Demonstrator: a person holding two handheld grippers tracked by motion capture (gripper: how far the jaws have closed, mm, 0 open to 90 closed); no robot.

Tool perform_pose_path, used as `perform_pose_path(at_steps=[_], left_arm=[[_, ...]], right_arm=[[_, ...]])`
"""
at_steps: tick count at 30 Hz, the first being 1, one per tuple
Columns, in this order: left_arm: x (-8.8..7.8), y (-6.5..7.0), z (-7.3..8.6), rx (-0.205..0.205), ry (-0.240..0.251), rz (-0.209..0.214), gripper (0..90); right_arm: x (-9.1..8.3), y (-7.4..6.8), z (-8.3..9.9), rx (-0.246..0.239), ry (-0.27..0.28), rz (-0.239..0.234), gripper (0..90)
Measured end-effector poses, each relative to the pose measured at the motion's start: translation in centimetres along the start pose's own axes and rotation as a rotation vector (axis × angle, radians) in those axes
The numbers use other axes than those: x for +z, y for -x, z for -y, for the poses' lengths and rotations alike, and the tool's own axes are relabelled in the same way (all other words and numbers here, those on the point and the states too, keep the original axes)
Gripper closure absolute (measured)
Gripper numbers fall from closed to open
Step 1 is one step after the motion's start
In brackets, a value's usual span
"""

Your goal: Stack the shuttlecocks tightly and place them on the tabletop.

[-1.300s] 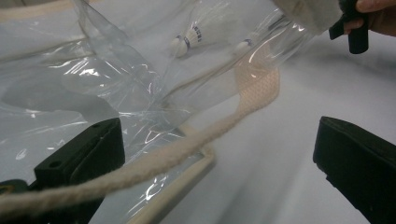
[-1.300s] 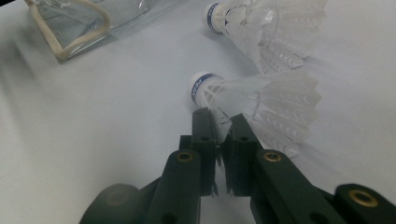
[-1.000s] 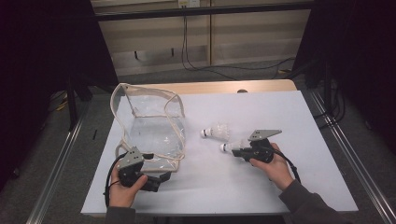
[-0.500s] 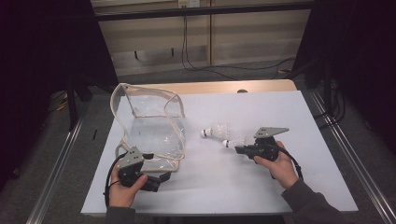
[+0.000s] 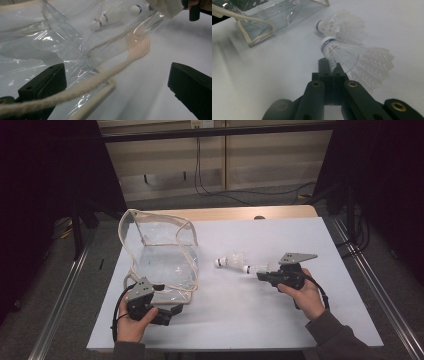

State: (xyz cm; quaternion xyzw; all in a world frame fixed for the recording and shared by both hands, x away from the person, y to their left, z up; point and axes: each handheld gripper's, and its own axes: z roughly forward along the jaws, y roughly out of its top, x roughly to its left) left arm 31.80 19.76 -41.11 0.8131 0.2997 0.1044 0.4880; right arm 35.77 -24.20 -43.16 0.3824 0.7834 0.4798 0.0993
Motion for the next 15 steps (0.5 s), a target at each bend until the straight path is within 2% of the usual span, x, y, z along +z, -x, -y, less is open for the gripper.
perform_pose_path(at_steps=[15], left_arm=[[-0.01, 0.01, 0.00, -0.001, 0.001, 0.000, 1.9]], right_arm=[[-0.88, 0.75, -0.20, 0.005, 0.018, 0.012, 89.9]])
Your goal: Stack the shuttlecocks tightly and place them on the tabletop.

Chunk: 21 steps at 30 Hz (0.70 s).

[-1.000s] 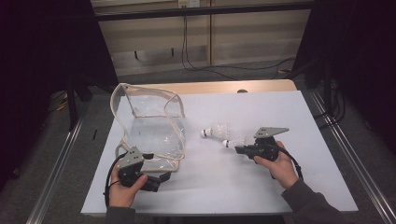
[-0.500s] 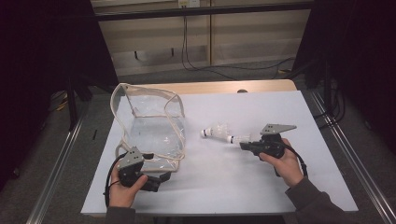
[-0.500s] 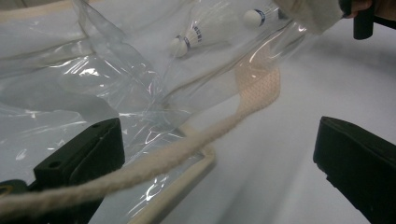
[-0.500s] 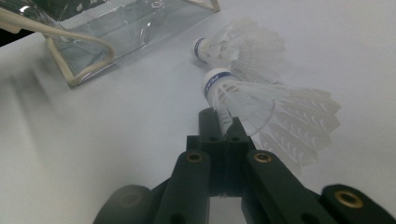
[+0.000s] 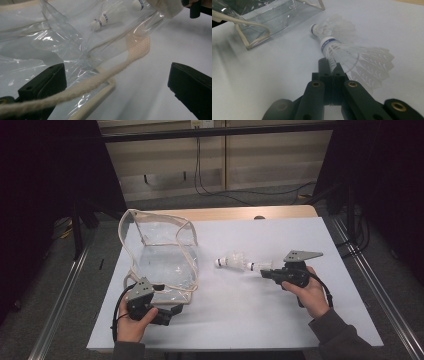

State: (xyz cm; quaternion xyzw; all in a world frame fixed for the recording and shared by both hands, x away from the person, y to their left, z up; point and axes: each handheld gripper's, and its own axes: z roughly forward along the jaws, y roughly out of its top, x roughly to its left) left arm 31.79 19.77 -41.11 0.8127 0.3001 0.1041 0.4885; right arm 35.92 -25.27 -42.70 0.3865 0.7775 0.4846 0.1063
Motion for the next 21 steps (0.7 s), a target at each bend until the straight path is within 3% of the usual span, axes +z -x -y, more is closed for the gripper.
perform_pose_path(at_steps=[21], left_arm=[[0.0, 0.0, 0.0, 0.002, -0.001, -0.002, 1.9]], right_arm=[[-0.4, 1.0, -0.1, 0.017, 0.015, 0.032, 89.9]])
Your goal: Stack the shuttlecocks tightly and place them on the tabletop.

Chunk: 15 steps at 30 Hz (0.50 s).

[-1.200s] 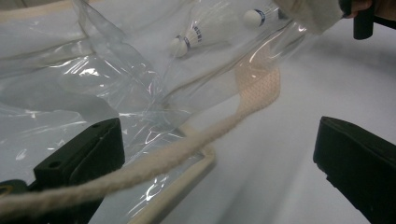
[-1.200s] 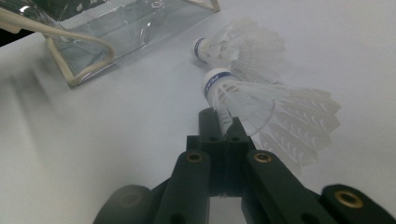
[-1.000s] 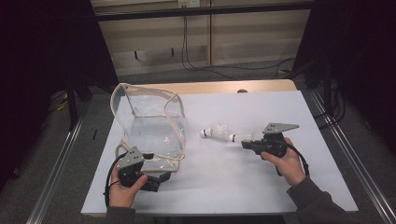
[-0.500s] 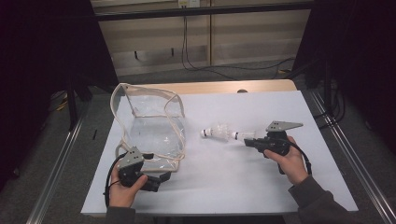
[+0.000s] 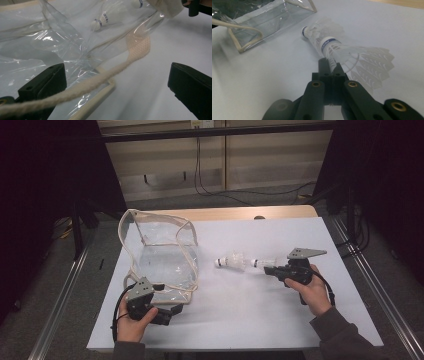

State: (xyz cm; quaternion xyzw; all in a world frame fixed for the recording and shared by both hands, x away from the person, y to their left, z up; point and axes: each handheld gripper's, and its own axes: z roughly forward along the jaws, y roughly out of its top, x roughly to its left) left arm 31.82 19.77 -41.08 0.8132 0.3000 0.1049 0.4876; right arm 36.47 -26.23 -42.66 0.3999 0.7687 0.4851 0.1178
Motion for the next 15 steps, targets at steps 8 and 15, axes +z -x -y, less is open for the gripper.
perform_pose_path(at_steps=[8, 15], left_arm=[[0.00, 0.00, 0.00, 0.000, 0.000, 0.000, 2.0], [0.01, -0.02, -0.01, 0.002, -0.001, -0.001, 1.9]], right_arm=[[-0.15, 0.37, -0.01, 0.004, -0.001, 0.013, 89.9], [0.04, 0.46, 0.02, 0.001, -0.006, 0.019, 89.9]])
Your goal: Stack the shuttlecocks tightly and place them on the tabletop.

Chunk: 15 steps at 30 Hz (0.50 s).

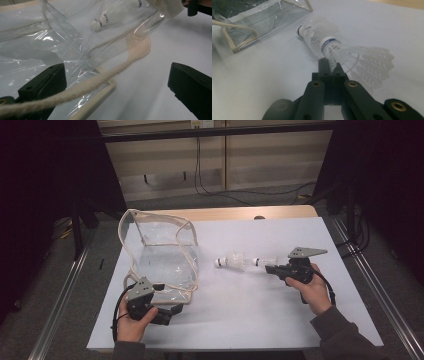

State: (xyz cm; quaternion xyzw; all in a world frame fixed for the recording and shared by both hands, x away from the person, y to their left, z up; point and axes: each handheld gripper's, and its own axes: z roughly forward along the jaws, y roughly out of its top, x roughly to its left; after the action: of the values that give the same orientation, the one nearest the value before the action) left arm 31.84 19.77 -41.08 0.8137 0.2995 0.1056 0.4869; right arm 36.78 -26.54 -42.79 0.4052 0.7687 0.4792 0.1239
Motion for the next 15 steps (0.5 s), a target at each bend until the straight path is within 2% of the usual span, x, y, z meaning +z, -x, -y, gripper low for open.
perform_pose_path(at_steps=[15], left_arm=[[0.02, 0.00, 0.00, -0.002, 0.002, 0.000, 1.9]], right_arm=[[0.26, 0.19, -0.28, -0.014, -0.002, 0.003, 89.9]])
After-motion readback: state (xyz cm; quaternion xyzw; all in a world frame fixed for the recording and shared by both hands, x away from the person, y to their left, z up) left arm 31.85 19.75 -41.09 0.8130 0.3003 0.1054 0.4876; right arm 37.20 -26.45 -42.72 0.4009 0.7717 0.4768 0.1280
